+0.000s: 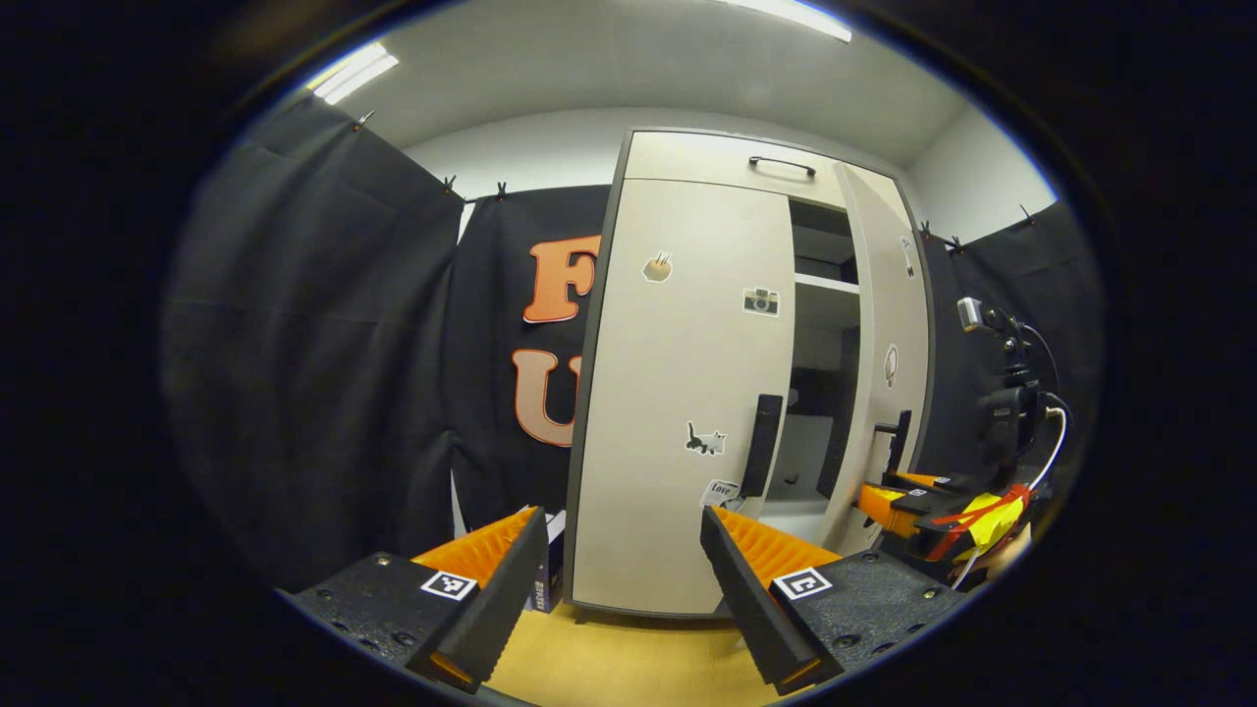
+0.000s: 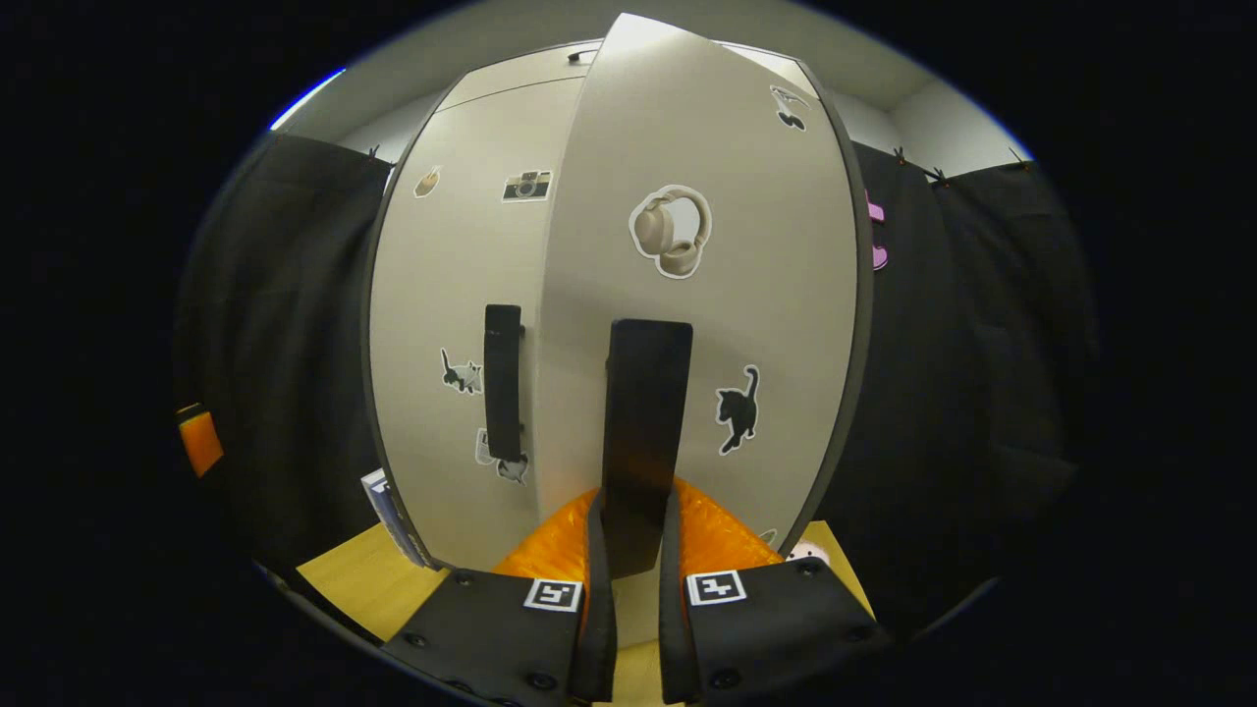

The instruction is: Open the right door of the double-door shoe cabinet with the right hand, and open the left door with the left hand.

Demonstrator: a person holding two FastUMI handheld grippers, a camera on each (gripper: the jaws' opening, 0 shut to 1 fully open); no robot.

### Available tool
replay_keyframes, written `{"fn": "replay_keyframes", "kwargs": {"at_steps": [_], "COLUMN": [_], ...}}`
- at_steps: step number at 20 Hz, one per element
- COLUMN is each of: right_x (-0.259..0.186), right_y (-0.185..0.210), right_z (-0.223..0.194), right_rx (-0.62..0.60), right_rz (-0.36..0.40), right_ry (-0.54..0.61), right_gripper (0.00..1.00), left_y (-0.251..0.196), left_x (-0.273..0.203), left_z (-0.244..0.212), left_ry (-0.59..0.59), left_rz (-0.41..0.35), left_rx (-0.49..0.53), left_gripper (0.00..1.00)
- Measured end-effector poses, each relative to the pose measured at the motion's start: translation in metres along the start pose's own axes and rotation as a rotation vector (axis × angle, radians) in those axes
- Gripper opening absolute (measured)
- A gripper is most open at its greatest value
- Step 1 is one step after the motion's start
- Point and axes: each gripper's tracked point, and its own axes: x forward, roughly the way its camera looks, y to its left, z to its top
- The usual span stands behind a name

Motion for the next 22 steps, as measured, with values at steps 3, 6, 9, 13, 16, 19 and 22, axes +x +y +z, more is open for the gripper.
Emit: {"fn": "replay_keyframes", "kwargs": {"at_steps": [3,6,9,13,16,19,22], "right_x": [-0.011,-0.022,-0.022,-0.034,-0.038,-0.041,-0.041], "right_y": [-0.009,-0.020,-0.039,-0.050,-0.063,-0.080,-0.084], "right_z": [-0.001,-0.004,-0.003,-0.006,-0.007,-0.009,-0.009], "right_rx": [0.007,0.019,0.056,0.035,0.050,0.032,0.042], "right_rz": [0.006,0.000,-0.034,-0.061,-0.112,-0.159,-0.168], "right_ry": [-0.011,-0.016,-0.026,-0.014,-0.016,-0.009,-0.008], "right_gripper": [0.25,0.26,0.24,0.12,0.11,0.07,0.07], "left_y": [-0.015,-0.034,-0.049,-0.076,-0.091,-0.102,-0.113], "left_x": [-0.009,-0.010,-0.005,0.000,0.002,0.007,0.013], "left_z": [0.002,0.001,0.002,0.005,0.007,0.011,0.013], "left_ry": [-0.007,0.007,0.007,0.009,0.008,0.008,0.008], "left_rz": [-0.009,-0.036,-0.054,-0.095,-0.116,-0.131,-0.144], "left_rx": [0.015,0.005,0.014,0.020,0.034,0.028,0.029], "left_gripper": [0.94,0.94,0.96,0.93,0.96,0.96,0.96]}}
